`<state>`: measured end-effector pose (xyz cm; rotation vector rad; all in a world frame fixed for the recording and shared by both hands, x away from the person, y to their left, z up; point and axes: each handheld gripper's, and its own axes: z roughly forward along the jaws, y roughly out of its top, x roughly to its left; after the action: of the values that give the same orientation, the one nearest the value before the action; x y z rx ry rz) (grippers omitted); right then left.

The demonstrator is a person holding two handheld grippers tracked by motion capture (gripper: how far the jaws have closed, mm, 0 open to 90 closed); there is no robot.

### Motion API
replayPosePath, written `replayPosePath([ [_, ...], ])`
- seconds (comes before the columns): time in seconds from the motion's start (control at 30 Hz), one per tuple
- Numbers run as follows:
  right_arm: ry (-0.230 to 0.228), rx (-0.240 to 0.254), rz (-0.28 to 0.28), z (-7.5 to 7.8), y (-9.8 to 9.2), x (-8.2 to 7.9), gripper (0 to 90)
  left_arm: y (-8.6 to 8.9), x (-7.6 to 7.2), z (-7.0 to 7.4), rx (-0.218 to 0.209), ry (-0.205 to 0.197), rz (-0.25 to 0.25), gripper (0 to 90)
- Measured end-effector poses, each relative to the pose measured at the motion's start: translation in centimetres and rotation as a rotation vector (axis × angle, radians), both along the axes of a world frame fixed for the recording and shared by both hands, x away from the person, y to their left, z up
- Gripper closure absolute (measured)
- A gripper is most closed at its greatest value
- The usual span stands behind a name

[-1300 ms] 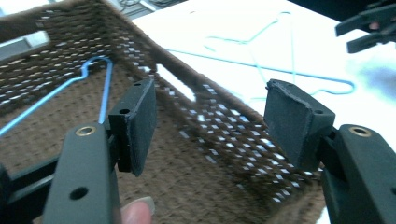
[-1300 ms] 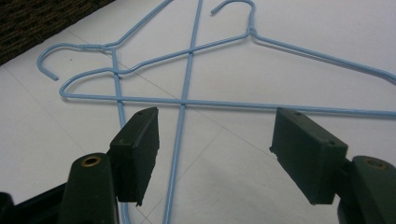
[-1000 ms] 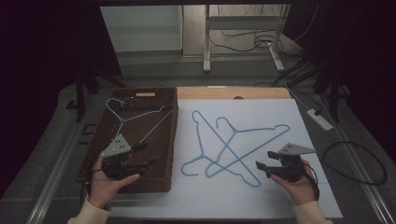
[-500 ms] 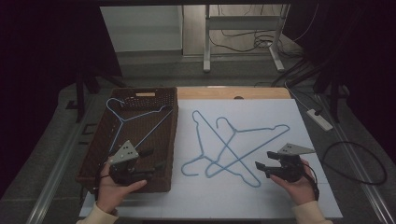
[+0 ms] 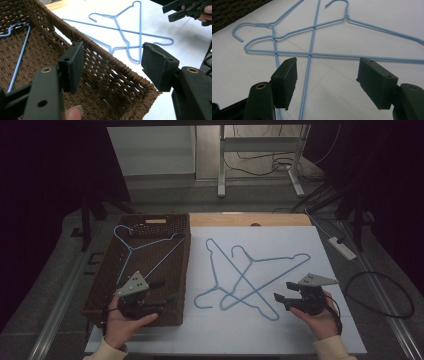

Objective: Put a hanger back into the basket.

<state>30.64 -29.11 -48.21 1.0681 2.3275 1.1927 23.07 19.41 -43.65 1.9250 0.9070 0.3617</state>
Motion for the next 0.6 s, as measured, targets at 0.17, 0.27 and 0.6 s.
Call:
replayPosePath([
  [0.17, 0.002, -0.006, -0.001, -0.04, 0.03, 0.07, 32.6, -0.16, -0.11, -0.04, -0.001, 0.001, -0.008, 35.9],
  [0.27, 0.002, -0.010, -0.002, -0.04, 0.05, 0.07, 32.8, -0.31, -0.15, -0.05, 0.002, 0.000, -0.017, 35.9],
  [0.6, 0.000, -0.052, -0.021, 0.00, 0.48, 0.28, 33.3, -0.47, -0.35, -0.01, 0.001, -0.002, -0.034, 35.8],
])
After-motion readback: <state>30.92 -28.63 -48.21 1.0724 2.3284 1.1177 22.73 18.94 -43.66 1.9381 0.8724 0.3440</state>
